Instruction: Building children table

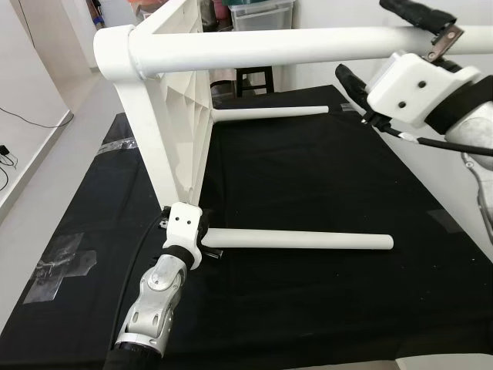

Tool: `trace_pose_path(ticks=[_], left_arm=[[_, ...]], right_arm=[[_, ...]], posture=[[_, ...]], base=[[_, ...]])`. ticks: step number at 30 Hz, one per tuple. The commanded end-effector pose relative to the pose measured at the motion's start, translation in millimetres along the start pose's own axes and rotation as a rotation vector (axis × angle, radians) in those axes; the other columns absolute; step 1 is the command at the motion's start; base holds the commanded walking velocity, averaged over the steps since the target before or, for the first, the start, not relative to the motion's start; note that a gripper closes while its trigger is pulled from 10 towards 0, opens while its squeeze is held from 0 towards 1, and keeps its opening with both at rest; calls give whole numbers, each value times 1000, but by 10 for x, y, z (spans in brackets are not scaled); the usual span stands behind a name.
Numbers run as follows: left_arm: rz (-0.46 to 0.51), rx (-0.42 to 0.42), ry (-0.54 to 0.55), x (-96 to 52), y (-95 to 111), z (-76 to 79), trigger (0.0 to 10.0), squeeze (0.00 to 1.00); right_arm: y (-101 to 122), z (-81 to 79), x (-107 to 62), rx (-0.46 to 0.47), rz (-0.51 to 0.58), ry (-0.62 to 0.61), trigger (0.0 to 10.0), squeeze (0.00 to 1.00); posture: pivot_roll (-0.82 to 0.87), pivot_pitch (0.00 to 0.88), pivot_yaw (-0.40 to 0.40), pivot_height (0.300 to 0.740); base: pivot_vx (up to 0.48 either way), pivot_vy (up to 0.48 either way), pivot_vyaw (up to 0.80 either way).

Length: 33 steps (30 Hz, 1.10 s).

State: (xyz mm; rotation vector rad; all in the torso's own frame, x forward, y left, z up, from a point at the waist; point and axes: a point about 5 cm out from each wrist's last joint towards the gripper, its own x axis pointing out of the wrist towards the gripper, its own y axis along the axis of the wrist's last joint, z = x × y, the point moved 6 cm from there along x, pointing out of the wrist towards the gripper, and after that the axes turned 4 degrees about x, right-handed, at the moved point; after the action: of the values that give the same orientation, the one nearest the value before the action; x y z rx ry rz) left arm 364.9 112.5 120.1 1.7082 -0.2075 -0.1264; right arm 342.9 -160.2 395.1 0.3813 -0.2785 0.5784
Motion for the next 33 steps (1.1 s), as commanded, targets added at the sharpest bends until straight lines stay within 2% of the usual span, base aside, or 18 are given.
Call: trace_pose_path(ticks=[1,27,29,33], left_arm=[[-4,-6,20,-21,-26,-41,10000,0],[-12,-33,47,-23,-50,-90,10000,0],[-17,-22,82,-27,-67,-204,10000,0],[-17,-17,105,-27,-64,-290,10000,0]], right_arm=[[14,-78,51,-22,4,31,0,0],[-25,-168,96,-31,7,68,0,0],[-30,-176,98,-28,7,69,0,0],[-30,-180,98,-26,8,71,0,0]], posture=[[-155,21,33,740],[-145,18,27,740],[-142,20,23,740],[-142,20,23,740]], base=[[0,0,0],[0,0,0],[0,0,0],[0,0,0]])
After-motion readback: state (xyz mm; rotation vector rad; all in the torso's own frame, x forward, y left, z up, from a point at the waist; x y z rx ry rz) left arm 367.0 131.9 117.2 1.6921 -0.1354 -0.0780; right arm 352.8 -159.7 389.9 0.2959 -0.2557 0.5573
